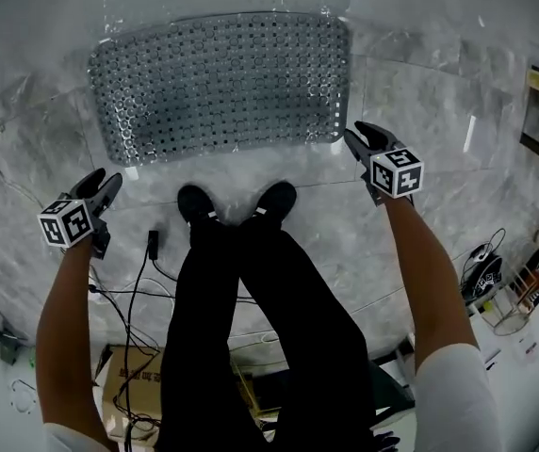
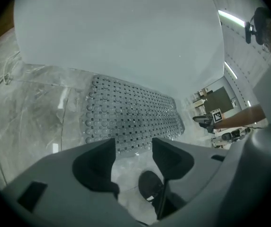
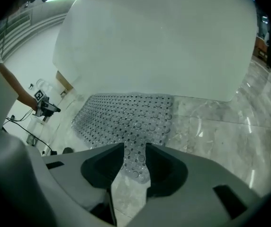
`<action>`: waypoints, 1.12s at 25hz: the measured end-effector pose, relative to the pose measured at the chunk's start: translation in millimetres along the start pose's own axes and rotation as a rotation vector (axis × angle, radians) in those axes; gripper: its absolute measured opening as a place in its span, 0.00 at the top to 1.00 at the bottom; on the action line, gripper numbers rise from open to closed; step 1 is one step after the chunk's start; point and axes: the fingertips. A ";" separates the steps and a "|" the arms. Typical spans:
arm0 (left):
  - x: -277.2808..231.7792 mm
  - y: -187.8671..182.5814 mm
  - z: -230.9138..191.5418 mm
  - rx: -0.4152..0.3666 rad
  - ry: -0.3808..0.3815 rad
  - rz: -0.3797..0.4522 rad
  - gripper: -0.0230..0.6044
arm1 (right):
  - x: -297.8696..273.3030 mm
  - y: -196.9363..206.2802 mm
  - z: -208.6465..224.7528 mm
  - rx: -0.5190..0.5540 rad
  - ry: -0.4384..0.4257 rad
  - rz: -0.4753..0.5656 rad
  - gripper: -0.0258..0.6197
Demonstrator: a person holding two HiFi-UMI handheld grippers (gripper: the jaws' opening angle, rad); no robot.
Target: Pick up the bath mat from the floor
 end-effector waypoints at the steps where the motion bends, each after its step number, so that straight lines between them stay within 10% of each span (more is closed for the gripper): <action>1: -8.2 -3.9 -6.1 -0.008 -0.005 -0.004 0.58 | -6.4 -0.1 8.9 -0.012 0.005 0.006 0.72; 16: -78.1 -43.8 -141.3 0.003 -0.197 -0.043 0.54 | -85.1 -23.3 88.2 -0.114 0.082 0.095 0.65; 28: -112.0 -44.8 -135.8 -0.016 -0.176 -0.067 0.53 | -110.3 -4.1 86.1 -0.123 0.003 0.040 0.67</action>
Point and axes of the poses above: the fingertips, and each gripper's own axes: x backward along the fingers, z to its right, y out of its underside, and after that the axes turned 11 degrees about -z, right-handed
